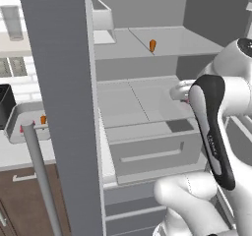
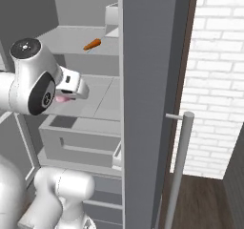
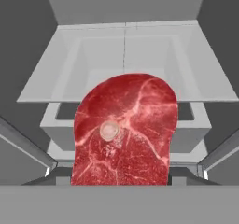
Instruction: Place one carrot and one steak in each tupperware on the nearby counter, to pack two identical lunches.
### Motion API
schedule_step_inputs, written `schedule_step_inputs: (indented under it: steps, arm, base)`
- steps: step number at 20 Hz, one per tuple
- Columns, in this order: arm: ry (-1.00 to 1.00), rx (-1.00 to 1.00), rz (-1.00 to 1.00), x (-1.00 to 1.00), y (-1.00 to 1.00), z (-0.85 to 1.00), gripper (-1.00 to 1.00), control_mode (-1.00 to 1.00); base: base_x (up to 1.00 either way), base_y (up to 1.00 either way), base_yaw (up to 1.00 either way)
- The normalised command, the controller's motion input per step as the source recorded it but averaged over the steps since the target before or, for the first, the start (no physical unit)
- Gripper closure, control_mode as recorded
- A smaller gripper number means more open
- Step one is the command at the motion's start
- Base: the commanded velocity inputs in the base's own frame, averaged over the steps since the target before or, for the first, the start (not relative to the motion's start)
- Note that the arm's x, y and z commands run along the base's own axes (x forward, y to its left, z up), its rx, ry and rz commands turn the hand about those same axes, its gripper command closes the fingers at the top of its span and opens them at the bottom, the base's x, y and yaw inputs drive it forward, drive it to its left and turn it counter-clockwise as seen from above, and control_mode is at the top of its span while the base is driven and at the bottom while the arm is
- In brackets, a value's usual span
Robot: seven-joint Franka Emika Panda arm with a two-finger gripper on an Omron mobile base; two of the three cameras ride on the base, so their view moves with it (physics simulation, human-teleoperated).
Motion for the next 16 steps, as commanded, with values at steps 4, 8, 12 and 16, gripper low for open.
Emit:
schedule_step_inputs:
  steps: [4,8,12,16]
  arm:
    - [0.15,0.00,0.06,-1.00,0.11,-0.43,1.00,-1.00]
    - [0.08,0.00,0.06,-1.00,0.04,-0.28,1.00,-1.00]
    - [0.00,0.00,0.00,0.00,0.00,0.00,1.00,1.00]
    - [0.00,0.00,0.00,0.00,0.00,0.00,1.00,1.00]
  base:
    - [0.00,0.00,0.00]
    - [0.00,0.00,0.00]
    - [-1.00,0.01,0.07]
    - [-1.00,0.09,0.13]
